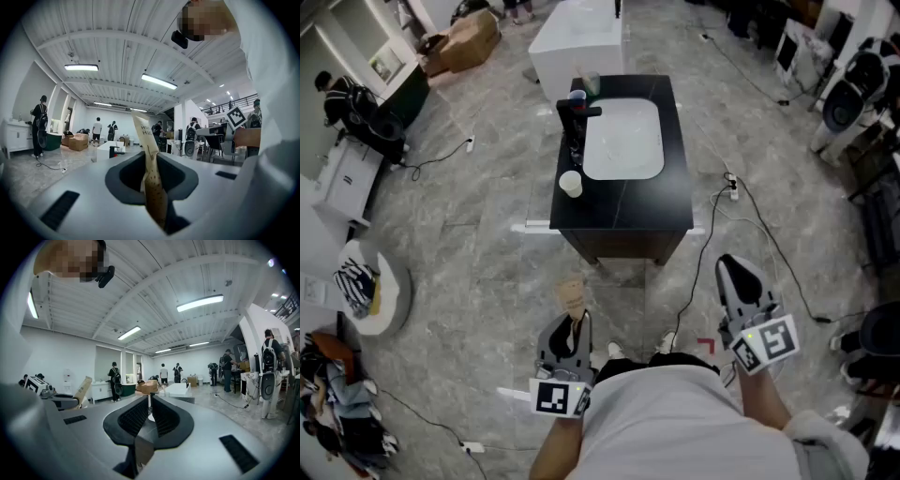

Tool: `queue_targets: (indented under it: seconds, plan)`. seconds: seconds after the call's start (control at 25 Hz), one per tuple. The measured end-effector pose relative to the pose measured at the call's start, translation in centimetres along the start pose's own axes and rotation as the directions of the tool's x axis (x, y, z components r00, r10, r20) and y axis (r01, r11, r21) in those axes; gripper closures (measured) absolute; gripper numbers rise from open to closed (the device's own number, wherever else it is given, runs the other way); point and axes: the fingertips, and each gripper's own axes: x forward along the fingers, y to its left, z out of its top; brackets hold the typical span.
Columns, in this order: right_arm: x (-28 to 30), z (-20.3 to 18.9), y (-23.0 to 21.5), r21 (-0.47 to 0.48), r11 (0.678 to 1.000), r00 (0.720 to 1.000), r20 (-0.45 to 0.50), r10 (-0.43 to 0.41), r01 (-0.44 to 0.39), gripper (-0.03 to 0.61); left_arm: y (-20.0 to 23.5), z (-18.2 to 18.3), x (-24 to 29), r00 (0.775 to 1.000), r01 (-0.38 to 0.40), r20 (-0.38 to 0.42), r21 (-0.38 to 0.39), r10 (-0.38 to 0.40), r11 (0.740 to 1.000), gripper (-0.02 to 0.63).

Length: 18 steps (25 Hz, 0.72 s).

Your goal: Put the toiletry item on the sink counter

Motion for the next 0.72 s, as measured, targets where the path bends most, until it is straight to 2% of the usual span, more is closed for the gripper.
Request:
queue_targets:
  seconds: [0.28,0.48,0.72]
  plan:
    - [-0.3,0.8,0.0,-0.017,1.0,1.0,0.029,-0.008,0.008,0.528,-0.2,-0.2,0.4,1.0,0.005,0.005,0.008,-0.005,1.0,0.56]
    - [-0.7,1.2,0.3,-0.024,1.0,0.999,0.043,-0.001,0.002,0.528,-0.6,-0.3,0.6,1.0,0.009,0.002,-0.016,-0.009,1.0,0.56]
    - [-0.8,1.2,-0.2,0.039,0.998,0.997,0.069,0.039,-0.042,0.526,-1.0,0.3,1.4,1.0,0.009,0.017,-0.001,-0.009,1.0,0.56]
